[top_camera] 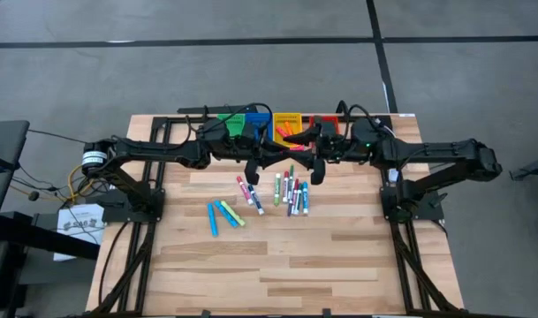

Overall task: Pick & Place Markers
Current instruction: Put the pink highlighter into the yellow basket

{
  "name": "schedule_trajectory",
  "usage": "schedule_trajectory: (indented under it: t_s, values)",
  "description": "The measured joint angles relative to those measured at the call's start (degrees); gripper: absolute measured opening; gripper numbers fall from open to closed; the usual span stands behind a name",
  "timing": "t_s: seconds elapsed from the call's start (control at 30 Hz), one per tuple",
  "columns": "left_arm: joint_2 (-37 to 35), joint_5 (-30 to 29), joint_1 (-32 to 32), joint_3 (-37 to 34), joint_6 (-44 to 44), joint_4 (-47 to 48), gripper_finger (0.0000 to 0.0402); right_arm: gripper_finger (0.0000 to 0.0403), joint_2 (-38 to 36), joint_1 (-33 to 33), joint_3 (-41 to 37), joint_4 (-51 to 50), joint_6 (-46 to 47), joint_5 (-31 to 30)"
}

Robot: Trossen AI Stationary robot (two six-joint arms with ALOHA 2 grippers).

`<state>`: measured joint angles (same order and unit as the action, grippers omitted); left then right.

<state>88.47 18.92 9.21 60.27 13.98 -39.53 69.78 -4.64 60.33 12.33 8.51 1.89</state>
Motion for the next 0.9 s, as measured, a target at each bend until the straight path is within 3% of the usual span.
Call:
schedule_trajectory:
  t_s: [0.6, 0.73, 0.9]
  values:
    - [0.0, 0.0, 0.0, 0.0, -0.2, -0.9, 0.0078, 0.0161, 0.7, 0.1, 0.0, -1.1, -1.5, -2.3]
    - [0.0, -0.1, 0.0, 0.0, -0.2, -1.1, 0.0076, 0.0128, 0.7, 0.1, 0.0, -1.3, -1.5, -3.6]
    - [0.0, -0.2, 0.4, 0.0, -0.6, -1.3, 0.0079, 0.0054, 0.7, 0.2, 0.0, -1.1, -1.5, -5.5]
